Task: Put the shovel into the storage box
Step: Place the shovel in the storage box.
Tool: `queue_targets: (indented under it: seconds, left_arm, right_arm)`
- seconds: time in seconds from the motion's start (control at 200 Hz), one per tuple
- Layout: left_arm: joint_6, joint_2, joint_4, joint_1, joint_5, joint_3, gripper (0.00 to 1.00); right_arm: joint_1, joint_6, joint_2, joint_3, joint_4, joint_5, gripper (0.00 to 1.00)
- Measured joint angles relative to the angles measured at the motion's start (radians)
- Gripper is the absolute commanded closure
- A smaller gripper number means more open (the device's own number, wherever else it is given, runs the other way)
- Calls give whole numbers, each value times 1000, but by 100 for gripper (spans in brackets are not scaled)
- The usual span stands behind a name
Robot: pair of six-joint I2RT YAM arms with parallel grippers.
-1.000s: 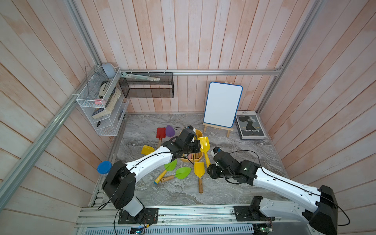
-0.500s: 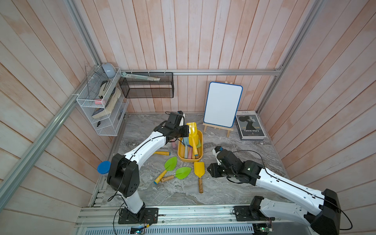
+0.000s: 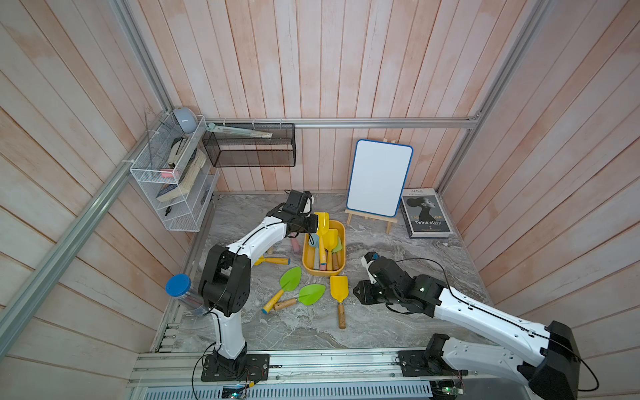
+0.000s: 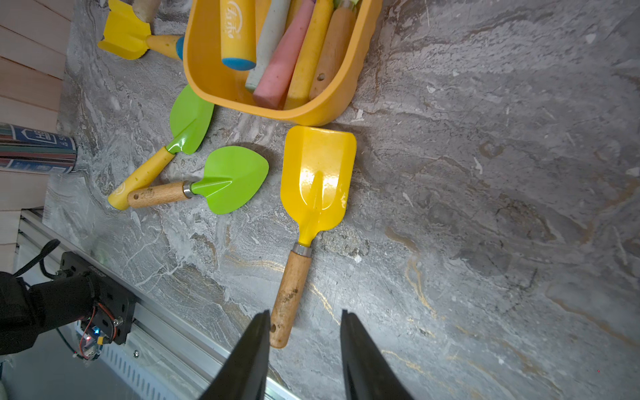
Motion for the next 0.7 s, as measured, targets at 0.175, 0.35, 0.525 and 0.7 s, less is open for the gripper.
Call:
queue_targets:
  seconds: [0.175, 0.35, 0.525, 0.7]
  left_arm:
    - [22, 39, 11, -1, -11, 0, 98]
    - [26, 58, 33, -1, -11, -14, 98]
    - [26, 58, 54, -1, -11, -37, 98]
    - [25, 58, 57, -3, -11, -53, 98]
  right_arm:
    - [0, 0, 1, -4, 8, -3, 62]
    - [0, 0, 16, -5, 9, -4, 62]
    - [-1, 0, 27, -5, 9, -8, 63]
    - [-1, 0, 30, -5, 9, -14, 63]
